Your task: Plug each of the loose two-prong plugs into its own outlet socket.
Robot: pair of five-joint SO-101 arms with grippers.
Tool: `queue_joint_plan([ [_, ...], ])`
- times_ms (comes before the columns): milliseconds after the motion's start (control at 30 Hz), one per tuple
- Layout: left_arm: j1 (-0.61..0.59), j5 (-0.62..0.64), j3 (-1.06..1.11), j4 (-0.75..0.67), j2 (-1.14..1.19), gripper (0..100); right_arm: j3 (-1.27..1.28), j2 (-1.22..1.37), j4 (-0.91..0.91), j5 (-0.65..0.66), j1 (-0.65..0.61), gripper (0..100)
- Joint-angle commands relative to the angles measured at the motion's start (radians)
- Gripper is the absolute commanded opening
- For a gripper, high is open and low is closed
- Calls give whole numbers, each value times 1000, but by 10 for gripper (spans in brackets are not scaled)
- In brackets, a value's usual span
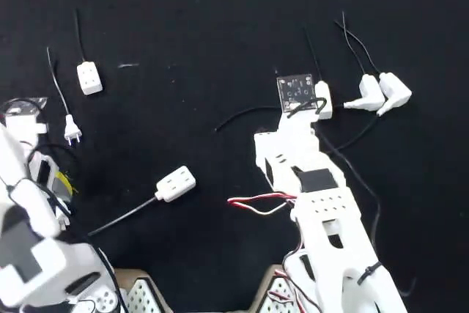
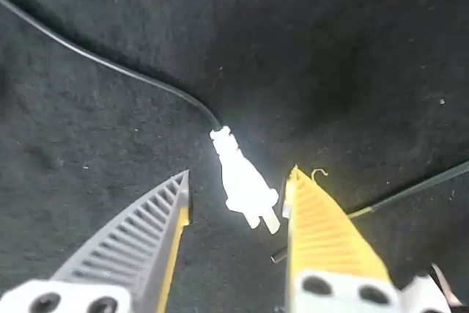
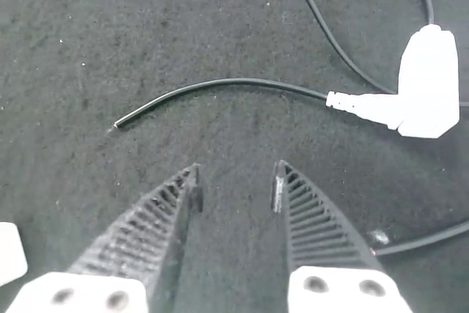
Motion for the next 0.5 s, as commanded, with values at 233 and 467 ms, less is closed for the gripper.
queue_joint_plan([
  [233,-19,43,-97,-87,272,209,-10,-33,-26,-2,15,145],
  [467,-58,81,-127,-14,259,25,-10,-33,-28,-3,15,145],
])
